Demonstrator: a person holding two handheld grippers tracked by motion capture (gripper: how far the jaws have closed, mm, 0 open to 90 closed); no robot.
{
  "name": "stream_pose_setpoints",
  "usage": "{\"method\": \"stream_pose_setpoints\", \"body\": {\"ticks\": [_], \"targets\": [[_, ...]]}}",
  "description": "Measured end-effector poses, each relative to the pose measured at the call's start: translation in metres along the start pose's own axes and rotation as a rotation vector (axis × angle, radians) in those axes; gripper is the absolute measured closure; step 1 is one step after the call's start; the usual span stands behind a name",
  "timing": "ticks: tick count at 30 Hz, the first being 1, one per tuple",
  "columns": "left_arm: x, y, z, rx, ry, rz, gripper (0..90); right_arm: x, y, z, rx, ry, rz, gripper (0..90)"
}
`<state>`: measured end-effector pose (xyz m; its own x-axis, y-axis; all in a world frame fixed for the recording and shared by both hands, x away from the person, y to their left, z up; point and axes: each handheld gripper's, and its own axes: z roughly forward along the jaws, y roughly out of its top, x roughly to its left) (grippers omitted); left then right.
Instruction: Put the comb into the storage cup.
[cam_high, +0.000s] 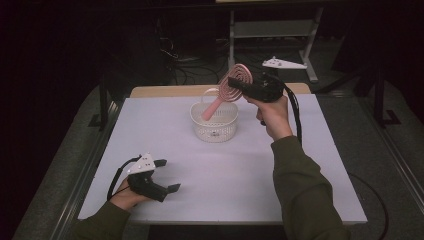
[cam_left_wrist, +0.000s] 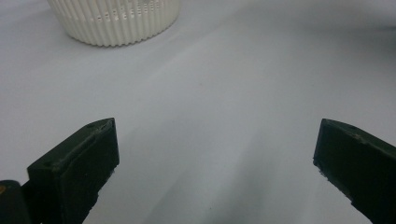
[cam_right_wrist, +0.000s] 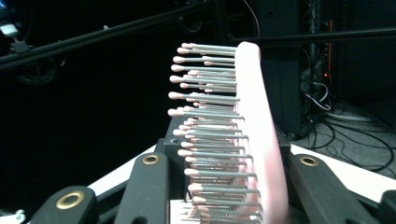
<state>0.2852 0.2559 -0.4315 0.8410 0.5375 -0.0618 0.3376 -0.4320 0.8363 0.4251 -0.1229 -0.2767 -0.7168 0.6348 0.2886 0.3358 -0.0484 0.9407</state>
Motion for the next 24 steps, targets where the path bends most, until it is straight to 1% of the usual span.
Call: {"method": "stream_pose_setpoints", "body": {"ticks": [6,15,20,24], "targets": [[0.0,0.0,0.0,0.001,-0.003,-0.003,0.2,-0.005,-0.01,0.012,0.002,-0.014,0.019,62.6],[0.0,0.0,0.001,0.004,-0.005,0.002,0.2,-0.012,-0.025,0.028,0.021,-0.039,0.04,62.6],[0.0,0.0,0.001,0.005,-0.006,0.003,0.2,-0.015,-0.033,0.035,0.026,-0.048,0.064,62.6],[-0.001,0.0,0.001,0.005,-0.007,0.004,0.2,-0.017,-0.039,0.041,0.036,-0.052,0.066,62.6]]}}
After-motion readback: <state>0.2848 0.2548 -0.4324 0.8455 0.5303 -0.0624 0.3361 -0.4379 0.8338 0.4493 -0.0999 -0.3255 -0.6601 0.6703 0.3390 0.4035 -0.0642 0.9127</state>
